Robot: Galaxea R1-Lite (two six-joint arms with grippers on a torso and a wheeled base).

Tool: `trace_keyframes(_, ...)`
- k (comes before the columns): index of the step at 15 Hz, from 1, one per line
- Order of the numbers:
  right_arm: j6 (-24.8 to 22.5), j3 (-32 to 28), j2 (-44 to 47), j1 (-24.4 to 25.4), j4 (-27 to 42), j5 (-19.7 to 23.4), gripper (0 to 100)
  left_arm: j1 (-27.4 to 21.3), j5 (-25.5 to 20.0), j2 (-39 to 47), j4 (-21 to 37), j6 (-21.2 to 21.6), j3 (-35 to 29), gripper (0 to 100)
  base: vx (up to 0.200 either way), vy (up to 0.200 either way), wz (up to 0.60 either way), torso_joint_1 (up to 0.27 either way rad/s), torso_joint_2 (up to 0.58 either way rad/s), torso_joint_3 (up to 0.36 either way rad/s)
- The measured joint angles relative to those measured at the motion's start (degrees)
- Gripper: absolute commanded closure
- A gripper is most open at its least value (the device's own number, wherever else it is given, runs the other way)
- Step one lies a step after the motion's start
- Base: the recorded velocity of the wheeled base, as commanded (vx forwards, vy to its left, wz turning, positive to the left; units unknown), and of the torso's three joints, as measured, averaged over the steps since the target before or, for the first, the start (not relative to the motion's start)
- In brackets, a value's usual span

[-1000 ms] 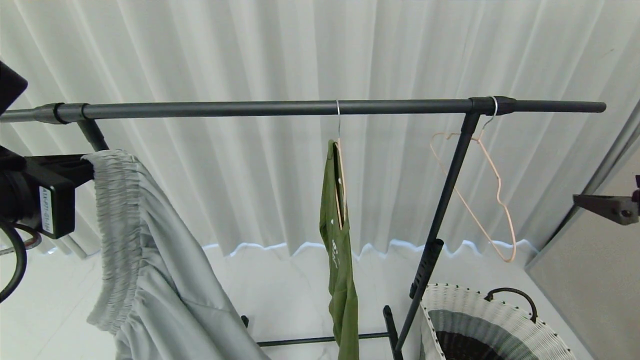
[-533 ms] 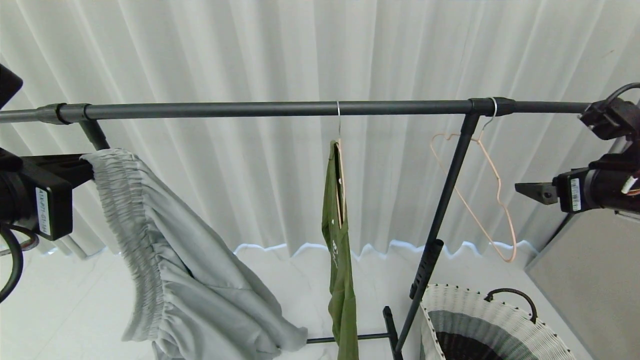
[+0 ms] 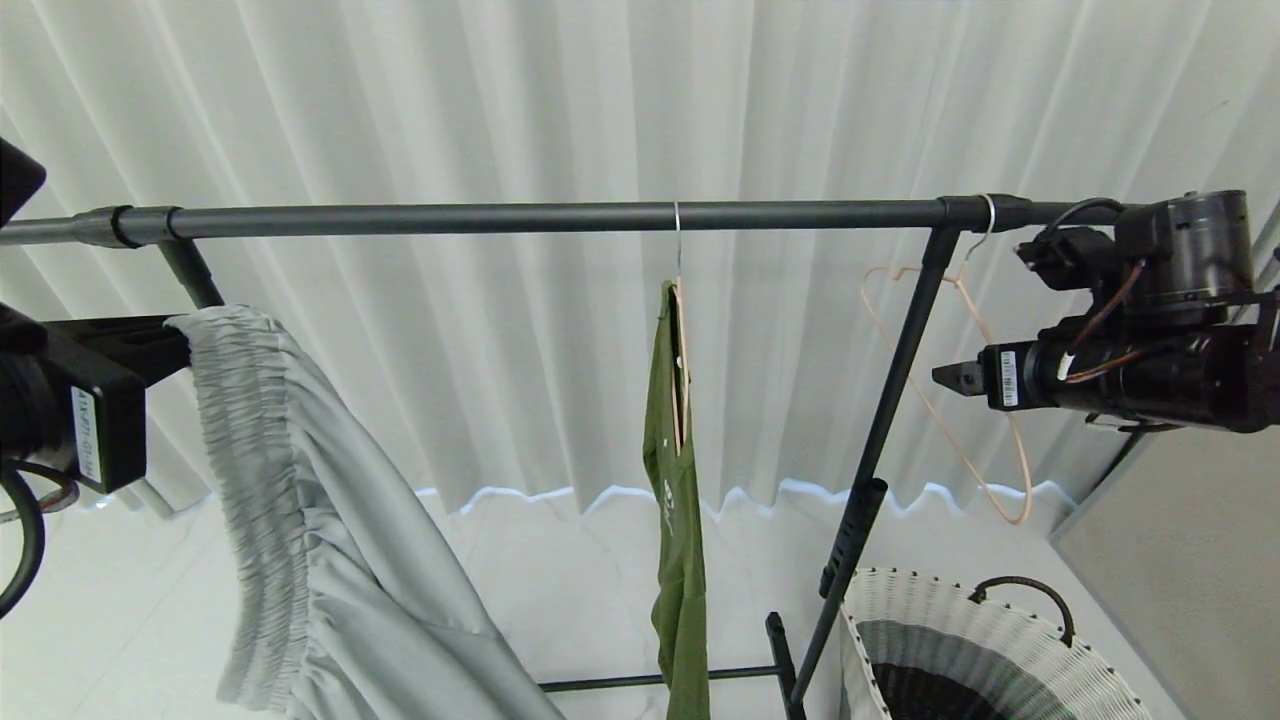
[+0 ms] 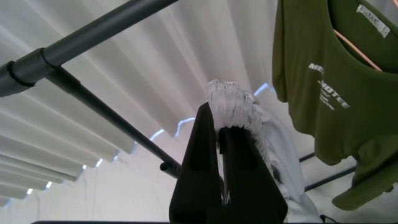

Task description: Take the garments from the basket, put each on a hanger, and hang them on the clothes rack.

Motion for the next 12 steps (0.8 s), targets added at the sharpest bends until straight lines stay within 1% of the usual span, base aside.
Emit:
trace_keyframes(3, 1.6, -0.4, 2.3, -0.1, 0.1, -0.5, 0, -0.4, 0.0, -0.1, 0.0, 0.0, 0.0, 100, 0.0, 0.0, 0.0, 0.0, 0.0, 0.0)
trace_keyframes(4, 2.2, -0.4, 3.0, -0.1, 0.0, -1.4, 100, -0.6, 0.0, -0.1, 0.0, 0.0, 0.0, 100, 0.0, 0.0, 0.0, 0.0, 0.0, 0.0)
trace_keyframes(6, 3.0, -0.4, 4.0, -0.1, 0.0, -2.4, 100, -0.8, 0.0, -0.1, 0.0, 0.0, 0.0, 100, 0.0, 0.0, 0.0, 0.0, 0.0, 0.0)
trace_keyframes(12, 3.2, -1.4, 4.5, -0.1, 0.3, -2.5, 100, -0.9, 0.0, -0.1, 0.0, 0.0, 0.0, 100, 0.0, 0.0, 0.0, 0.0, 0.0, 0.0)
